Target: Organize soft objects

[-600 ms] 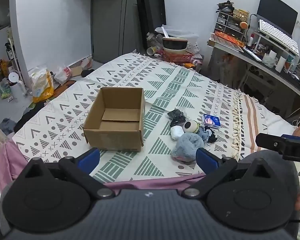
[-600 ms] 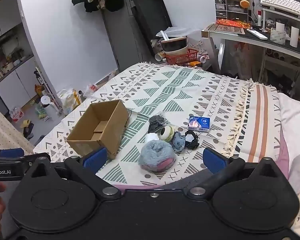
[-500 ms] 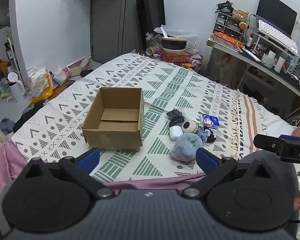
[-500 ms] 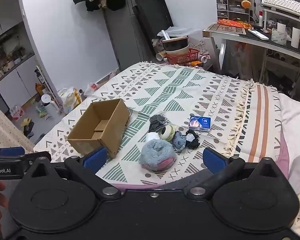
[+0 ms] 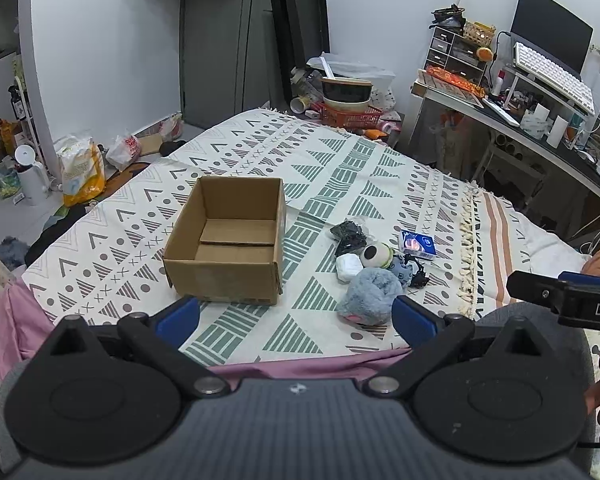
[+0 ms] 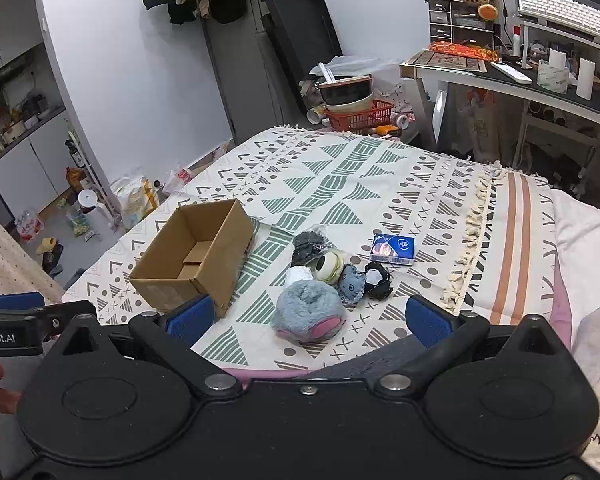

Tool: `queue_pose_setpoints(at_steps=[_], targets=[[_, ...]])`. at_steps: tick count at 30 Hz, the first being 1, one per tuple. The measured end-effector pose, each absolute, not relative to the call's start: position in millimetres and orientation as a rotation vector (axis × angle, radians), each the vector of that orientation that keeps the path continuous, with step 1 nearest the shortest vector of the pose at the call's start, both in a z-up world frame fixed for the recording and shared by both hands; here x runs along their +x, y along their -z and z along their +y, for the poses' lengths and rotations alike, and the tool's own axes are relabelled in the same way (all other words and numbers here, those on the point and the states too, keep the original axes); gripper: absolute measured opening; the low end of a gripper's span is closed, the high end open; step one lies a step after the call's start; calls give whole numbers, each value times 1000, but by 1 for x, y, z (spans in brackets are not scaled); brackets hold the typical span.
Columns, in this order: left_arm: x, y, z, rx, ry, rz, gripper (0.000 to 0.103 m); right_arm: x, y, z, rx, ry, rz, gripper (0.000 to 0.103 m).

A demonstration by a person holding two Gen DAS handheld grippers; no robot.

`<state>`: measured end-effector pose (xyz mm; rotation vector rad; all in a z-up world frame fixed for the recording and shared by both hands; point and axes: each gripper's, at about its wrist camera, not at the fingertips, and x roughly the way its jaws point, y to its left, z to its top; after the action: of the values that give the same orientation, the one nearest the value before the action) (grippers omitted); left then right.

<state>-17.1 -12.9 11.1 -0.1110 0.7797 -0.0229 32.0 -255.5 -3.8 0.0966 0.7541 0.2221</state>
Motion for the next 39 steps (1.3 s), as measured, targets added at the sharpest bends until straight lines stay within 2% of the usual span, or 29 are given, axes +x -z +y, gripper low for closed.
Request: queue_pose_setpoints(at_steps=[39], targets=[[-16,-17,-23,-100,16,774,101,28,4,-262,102,-227,754,103]])
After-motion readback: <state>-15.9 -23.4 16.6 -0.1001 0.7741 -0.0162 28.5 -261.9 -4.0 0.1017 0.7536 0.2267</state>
